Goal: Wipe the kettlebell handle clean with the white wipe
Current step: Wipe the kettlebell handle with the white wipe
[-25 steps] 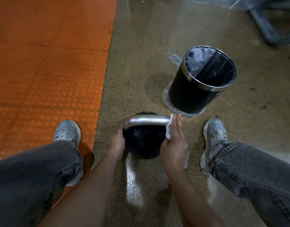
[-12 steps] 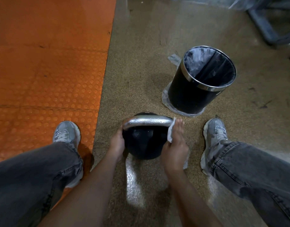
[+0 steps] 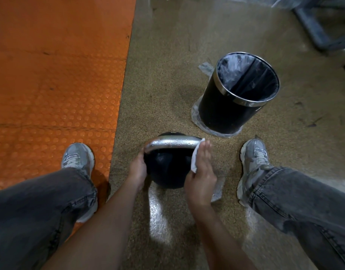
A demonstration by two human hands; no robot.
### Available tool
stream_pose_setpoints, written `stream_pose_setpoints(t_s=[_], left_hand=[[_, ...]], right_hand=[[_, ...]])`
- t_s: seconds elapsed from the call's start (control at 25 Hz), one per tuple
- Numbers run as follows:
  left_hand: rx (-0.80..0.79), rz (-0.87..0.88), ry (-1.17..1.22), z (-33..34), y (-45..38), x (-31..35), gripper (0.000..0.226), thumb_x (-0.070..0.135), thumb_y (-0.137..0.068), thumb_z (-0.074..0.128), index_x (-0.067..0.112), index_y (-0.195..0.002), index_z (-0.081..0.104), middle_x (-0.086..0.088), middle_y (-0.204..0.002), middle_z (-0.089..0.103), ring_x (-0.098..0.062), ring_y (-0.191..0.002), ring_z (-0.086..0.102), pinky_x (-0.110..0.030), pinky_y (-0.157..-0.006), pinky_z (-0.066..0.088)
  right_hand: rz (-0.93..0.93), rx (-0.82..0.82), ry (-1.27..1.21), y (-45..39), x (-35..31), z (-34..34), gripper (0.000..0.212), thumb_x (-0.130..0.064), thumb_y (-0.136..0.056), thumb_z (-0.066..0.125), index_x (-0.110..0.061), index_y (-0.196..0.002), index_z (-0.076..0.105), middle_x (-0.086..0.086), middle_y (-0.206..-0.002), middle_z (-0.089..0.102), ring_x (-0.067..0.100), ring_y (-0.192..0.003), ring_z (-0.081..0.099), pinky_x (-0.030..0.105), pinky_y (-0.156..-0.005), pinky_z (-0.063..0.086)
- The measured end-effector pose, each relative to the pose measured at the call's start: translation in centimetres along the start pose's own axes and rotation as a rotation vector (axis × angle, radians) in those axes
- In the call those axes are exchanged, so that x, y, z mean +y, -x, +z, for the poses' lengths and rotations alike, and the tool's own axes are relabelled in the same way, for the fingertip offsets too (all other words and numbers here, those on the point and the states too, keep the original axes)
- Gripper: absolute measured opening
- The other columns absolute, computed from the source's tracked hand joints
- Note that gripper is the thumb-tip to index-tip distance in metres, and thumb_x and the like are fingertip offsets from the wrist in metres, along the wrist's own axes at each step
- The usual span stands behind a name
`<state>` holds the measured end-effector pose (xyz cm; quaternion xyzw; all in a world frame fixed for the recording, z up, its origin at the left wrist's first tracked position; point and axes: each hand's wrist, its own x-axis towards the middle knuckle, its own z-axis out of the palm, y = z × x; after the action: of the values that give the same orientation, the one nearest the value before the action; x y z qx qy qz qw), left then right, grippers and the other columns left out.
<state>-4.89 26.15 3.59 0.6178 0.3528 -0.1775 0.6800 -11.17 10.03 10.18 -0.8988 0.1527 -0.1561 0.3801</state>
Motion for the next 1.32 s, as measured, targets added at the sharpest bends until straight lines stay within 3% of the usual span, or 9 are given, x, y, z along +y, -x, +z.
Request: stream_pose_setpoints(t_s=[0.12, 0.28, 0.36, 0.56, 0.68, 0.88, 1.0, 1.16, 1.32], left_hand=[[-0.012, 0.008, 0.004, 0.0, 0.2, 0.0, 0.038, 0.049, -0.101, 0.038, 0.025, -0.093, 0.066, -0.007, -0.110, 0.069, -0.026, -0.110, 0.059, -0.046, -0.101, 0.046], [-0.009, -0.015, 0.001, 0.4, 0.3, 0.2, 0.038, 0.051, -0.101, 0.039, 0.024, -0.095, 0.067, -0.006, -0.111, 0.068, -0.023, -0.106, 0.059, -0.037, -0.094, 0.047], [-0.009, 0.002, -0.021, 0.3, 0.3, 0.2, 0.038, 0.051, -0.101, 0.038, 0.027, -0.093, 0.066, -0.005, -0.112, 0.068, -0.021, -0.105, 0.058, -0.035, -0.088, 0.045], [-0.017, -0.006, 0.012, 0.4, 0.6, 0.4, 0.037, 0.050, -0.101, 0.039, 0.024, -0.106, 0.066, -0.004, -0.113, 0.068, -0.020, -0.107, 0.058, -0.034, -0.091, 0.044], [0.009, -0.001, 0.007, 0.3, 0.6, 0.5, 0.041, 0.054, -0.097, 0.045, 0.023, -0.099, 0.071, -0.009, -0.107, 0.072, -0.027, -0.106, 0.063, -0.047, -0.096, 0.050], [-0.015, 0.000, 0.038, 0.2, 0.3, 0.4, 0.040, 0.051, -0.098, 0.043, 0.023, -0.101, 0.071, -0.010, -0.109, 0.072, -0.027, -0.109, 0.063, -0.051, -0.100, 0.049], [0.008, 0.000, 0.035, 0.3, 0.7, 0.5, 0.037, 0.048, -0.100, 0.043, 0.023, -0.100, 0.070, -0.010, -0.109, 0.071, -0.027, -0.107, 0.063, -0.048, -0.097, 0.051], [0.002, -0.020, 0.077, 0.7, 0.8, 0.8, 0.035, 0.045, -0.101, 0.044, 0.021, -0.098, 0.069, -0.010, -0.108, 0.071, -0.025, -0.104, 0.063, -0.043, -0.094, 0.051], [0.008, -0.009, 0.069, 0.5, 0.8, 0.6, 0.032, 0.043, -0.102, 0.043, 0.023, -0.097, 0.068, -0.010, -0.110, 0.070, -0.026, -0.108, 0.062, -0.044, -0.097, 0.050]], right_hand=[[0.119, -0.017, -0.070, -0.2, 0.6, -0.2, 0.095, 0.026, -0.080, 0.047, -0.019, -0.160, 0.024, -0.007, -0.165, 0.024, 0.011, -0.155, 0.023, 0.040, -0.123, 0.034], [0.046, -0.005, -0.058, -0.2, -0.7, 0.0, 0.101, 0.026, -0.076, 0.045, -0.024, -0.161, 0.020, -0.008, -0.168, 0.022, 0.003, -0.156, 0.013, 0.019, -0.124, 0.023], [0.056, 0.028, -0.094, 1.1, -1.1, 0.3, 0.097, 0.025, -0.078, 0.047, -0.022, -0.160, 0.025, -0.011, -0.166, 0.024, 0.004, -0.155, 0.019, 0.027, -0.124, 0.030], [0.441, 0.277, -0.238, -1.1, -2.5, 0.6, 0.044, 0.005, -0.094, 0.066, -0.009, -0.136, 0.066, 0.000, -0.133, 0.063, 0.017, -0.123, 0.061, 0.028, -0.104, 0.052], [0.568, 0.372, -0.306, -3.0, -3.3, 0.3, 0.019, -0.012, -0.096, 0.069, -0.010, -0.115, 0.074, -0.001, -0.108, 0.066, 0.015, -0.100, 0.065, 0.034, -0.091, 0.057], [0.325, 0.342, -0.223, -2.2, -3.0, 0.1, 0.019, -0.003, -0.092, 0.070, -0.008, -0.110, 0.071, -0.002, -0.105, 0.068, 0.011, -0.098, 0.065, 0.024, -0.086, 0.054], [0.410, 0.322, -0.269, -2.3, -1.8, -0.3, 0.019, -0.001, -0.092, 0.070, -0.009, -0.110, 0.071, -0.002, -0.105, 0.070, 0.012, -0.099, 0.067, 0.033, -0.088, 0.059], [0.223, 0.285, -0.201, -1.7, -1.9, -0.1, 0.019, 0.000, -0.087, 0.075, -0.010, -0.103, 0.071, -0.004, -0.103, 0.068, 0.001, -0.093, 0.063, 0.013, -0.082, 0.052], [0.326, 0.335, -0.313, -1.5, -0.8, 0.6, 0.015, -0.005, -0.086, 0.078, -0.012, -0.097, 0.072, -0.007, -0.097, 0.071, -0.005, -0.091, 0.064, 0.030, -0.082, 0.059]])
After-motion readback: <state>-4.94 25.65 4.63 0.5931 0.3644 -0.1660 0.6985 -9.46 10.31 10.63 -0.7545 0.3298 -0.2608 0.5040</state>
